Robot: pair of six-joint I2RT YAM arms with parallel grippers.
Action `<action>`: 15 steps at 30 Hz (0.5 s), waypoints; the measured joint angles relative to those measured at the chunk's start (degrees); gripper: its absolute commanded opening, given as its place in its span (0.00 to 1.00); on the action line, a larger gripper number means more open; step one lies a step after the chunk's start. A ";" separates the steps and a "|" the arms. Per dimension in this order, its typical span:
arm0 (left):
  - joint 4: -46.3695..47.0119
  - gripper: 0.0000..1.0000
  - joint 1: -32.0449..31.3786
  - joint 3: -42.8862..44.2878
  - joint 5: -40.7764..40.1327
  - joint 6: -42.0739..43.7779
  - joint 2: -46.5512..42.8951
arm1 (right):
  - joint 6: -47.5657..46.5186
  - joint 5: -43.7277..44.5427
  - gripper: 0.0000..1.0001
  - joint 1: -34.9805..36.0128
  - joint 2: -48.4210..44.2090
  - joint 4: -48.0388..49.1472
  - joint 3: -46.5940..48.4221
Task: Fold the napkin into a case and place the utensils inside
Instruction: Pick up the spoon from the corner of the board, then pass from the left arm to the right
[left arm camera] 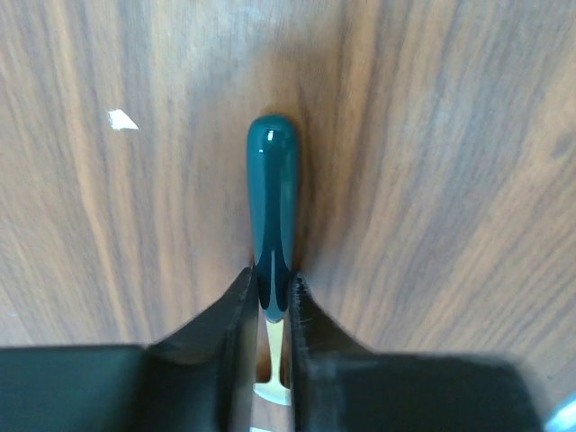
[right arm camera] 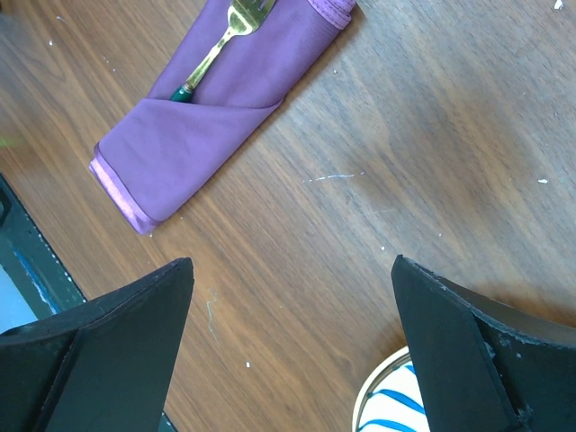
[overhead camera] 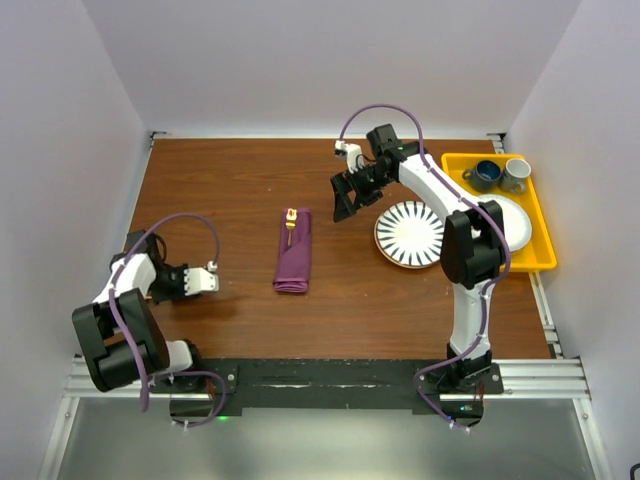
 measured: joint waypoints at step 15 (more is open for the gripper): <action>-6.84 0.00 -12.50 47.71 28.17 -42.45 14.23 | -1.11 -0.04 0.91 0.00 -7.56 10.69 -2.71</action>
